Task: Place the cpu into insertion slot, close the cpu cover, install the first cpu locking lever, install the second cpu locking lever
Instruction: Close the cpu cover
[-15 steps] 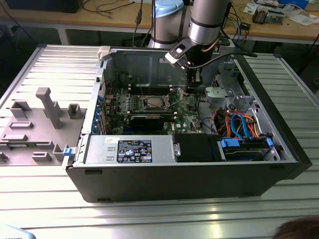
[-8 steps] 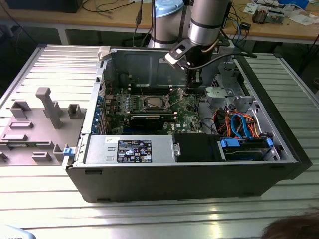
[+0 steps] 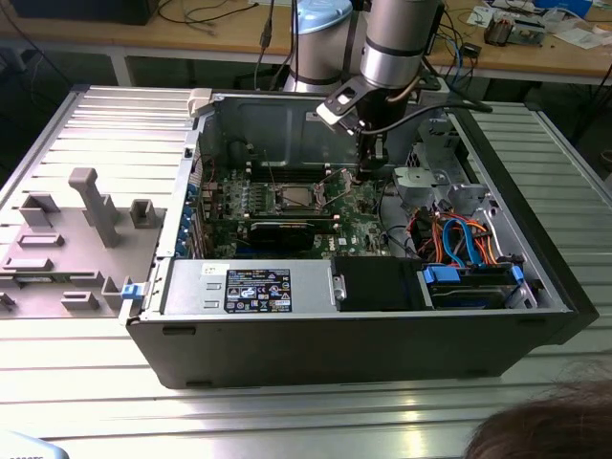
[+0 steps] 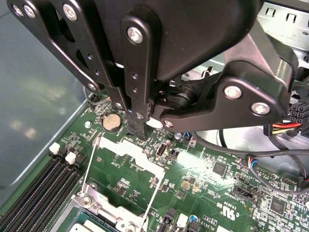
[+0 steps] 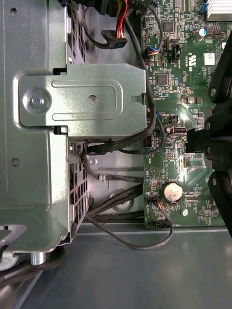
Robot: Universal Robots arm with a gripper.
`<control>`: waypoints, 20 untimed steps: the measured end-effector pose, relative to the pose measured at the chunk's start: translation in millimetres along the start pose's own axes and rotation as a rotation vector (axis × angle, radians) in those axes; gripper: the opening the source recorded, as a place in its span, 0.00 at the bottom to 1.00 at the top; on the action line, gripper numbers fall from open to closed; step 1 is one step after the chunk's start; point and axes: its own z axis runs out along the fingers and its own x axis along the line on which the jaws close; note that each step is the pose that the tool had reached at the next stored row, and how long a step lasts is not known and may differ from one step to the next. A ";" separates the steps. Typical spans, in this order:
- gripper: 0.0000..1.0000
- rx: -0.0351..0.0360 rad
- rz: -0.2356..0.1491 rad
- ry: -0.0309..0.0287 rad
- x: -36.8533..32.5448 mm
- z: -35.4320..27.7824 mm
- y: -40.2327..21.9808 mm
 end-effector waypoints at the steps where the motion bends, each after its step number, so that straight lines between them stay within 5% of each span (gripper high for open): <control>1: 0.11 0.0000 0.000 0.0000 0.0 0.2 0.0; 20: 0.11 0.0000 0.000 -0.0001 0.0 6.3 0.0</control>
